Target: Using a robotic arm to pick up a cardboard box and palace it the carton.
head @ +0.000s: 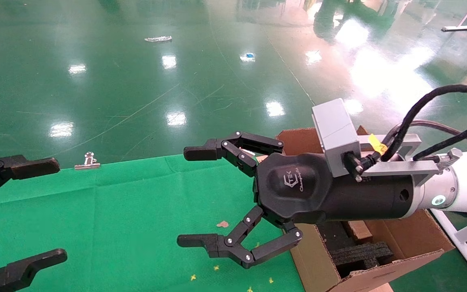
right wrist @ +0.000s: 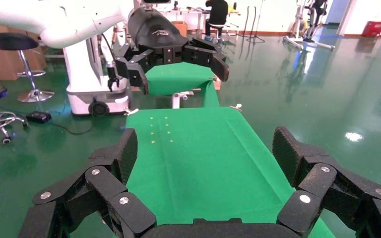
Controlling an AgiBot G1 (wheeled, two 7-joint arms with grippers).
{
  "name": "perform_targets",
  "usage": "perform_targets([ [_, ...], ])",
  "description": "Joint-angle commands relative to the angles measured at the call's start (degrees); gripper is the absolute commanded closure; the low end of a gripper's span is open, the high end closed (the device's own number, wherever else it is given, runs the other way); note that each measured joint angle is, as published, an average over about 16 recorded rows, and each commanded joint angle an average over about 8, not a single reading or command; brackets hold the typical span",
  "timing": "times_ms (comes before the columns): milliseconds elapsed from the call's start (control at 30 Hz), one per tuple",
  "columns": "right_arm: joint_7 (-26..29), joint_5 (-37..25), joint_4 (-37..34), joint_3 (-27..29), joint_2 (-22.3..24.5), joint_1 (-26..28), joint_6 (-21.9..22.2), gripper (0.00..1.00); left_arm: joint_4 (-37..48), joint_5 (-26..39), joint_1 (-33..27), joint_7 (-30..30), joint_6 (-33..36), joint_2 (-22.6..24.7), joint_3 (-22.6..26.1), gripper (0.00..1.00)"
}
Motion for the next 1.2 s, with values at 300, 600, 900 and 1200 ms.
perform_targets([
  [300,0.12,-0.37,-0.62,-0.71,0.0,0.74,0.16,0.0,0.0,0.0,0.0,0.0,0.0,0.0,-0.01,0.0],
  [600,0.15,-0.54,-0.83,-0.97,0.0,1.01,0.21,0.0,0.0,0.0,0.0,0.0,0.01,0.0,-0.01,0.0],
  [900,0.18,-0.58,-0.94,-1.1,0.0,1.14,0.25,0.0,0.0,0.0,0.0,0.0,0.01,0.0,-0.01,0.0],
  [1200,0.21,-0.61,-0.98,-1.14,0.0,1.19,0.27,0.0,0.0,0.0,0.0,0.0,0.01,0.0,-0.01,0.0],
])
